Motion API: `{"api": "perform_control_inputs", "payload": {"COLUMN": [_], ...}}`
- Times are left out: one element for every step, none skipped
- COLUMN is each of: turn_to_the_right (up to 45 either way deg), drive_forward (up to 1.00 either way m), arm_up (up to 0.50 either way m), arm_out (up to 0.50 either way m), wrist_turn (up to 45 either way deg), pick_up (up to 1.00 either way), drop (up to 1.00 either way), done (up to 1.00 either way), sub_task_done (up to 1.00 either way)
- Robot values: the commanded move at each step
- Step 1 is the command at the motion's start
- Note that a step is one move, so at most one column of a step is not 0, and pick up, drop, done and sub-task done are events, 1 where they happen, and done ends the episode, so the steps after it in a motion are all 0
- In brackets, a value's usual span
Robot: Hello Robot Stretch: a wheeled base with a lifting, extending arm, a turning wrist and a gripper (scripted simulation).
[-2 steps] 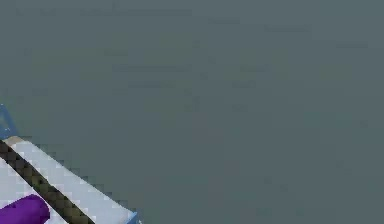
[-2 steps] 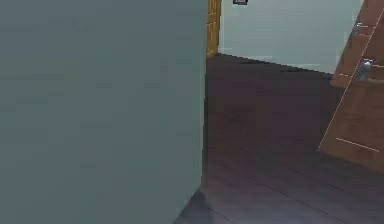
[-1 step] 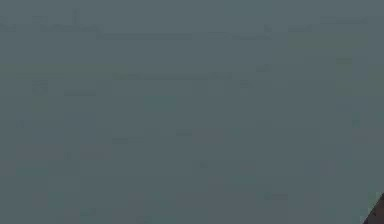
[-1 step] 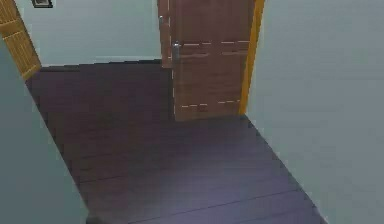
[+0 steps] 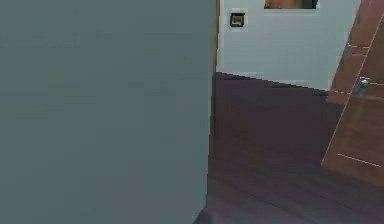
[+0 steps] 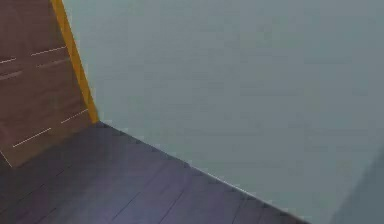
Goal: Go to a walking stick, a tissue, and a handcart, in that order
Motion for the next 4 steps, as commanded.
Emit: {"api": "perform_control_inputs", "payload": {"turn_to_the_right": [30.0, 0.0, 6.0, 0.0], "drive_forward": [0.00, 1.00, 0.00, 0.35], "arm_up": [0.00, 0.00, 0.00, 0.00], "arm_out": [0.00, 0.00, 0.00, 0.00], "wrist_turn": [0.0, 0.0, 0.0, 0.0], "pick_up": [0.00, 0.00, 0.00, 0.00], "drop": [0.00, 0.00, 0.00, 0.00], "done": [0.00, 0.00, 0.00, 0.00], "sub_task_done": [0.00, 0.00, 0.00, 0.00]}}
